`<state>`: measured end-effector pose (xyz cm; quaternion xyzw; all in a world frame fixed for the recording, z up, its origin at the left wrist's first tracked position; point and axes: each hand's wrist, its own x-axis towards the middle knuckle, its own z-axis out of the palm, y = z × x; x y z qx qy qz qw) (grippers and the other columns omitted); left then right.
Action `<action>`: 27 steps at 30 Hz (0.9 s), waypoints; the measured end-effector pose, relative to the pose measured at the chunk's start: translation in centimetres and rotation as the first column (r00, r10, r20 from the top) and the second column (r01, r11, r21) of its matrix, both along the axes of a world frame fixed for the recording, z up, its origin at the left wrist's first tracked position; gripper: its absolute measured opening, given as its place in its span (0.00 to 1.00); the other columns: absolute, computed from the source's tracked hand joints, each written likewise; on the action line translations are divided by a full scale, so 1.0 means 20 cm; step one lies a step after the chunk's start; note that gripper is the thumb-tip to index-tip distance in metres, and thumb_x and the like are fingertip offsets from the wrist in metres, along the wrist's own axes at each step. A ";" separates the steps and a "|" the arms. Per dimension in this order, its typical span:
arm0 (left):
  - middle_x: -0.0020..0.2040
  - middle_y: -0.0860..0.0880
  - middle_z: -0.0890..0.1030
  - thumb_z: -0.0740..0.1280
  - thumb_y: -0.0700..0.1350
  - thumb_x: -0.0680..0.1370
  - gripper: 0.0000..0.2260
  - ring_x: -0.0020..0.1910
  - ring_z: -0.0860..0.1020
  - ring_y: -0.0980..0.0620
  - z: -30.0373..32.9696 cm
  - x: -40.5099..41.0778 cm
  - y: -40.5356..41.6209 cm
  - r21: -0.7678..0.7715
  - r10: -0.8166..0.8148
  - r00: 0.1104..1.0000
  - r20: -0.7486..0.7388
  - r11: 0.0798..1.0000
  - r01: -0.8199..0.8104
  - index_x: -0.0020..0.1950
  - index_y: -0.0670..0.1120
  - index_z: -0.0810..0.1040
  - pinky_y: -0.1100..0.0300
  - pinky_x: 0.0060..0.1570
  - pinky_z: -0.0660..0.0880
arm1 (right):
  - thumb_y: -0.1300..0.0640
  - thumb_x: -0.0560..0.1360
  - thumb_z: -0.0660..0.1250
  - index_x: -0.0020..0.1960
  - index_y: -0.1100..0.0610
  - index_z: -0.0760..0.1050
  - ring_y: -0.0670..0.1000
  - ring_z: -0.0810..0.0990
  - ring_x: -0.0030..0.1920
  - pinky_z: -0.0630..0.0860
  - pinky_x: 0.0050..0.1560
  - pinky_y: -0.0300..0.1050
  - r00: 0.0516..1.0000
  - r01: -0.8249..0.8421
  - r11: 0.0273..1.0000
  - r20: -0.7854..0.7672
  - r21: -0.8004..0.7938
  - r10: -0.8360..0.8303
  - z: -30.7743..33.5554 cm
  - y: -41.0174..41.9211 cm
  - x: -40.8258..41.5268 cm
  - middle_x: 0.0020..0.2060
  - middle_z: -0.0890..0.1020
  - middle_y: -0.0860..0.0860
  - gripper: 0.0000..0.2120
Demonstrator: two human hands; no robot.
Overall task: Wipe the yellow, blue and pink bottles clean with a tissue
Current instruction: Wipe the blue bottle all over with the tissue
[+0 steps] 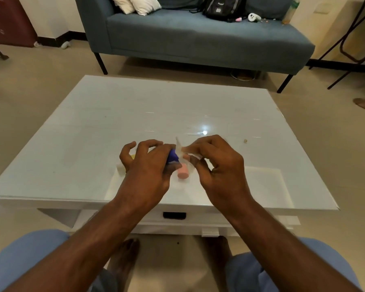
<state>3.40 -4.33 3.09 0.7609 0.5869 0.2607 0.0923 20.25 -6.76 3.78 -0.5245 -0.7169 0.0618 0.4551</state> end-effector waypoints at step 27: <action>0.60 0.53 0.77 0.64 0.55 0.76 0.18 0.64 0.68 0.54 0.02 -0.06 0.01 0.147 -0.113 0.974 0.196 0.985 0.085 0.66 0.56 0.71 0.48 0.64 0.58 | 0.62 0.80 0.71 0.55 0.56 0.83 0.50 0.84 0.51 0.84 0.49 0.42 0.892 0.080 0.990 -0.435 -0.116 -0.123 0.06 0.05 0.10 0.51 0.84 0.51 0.05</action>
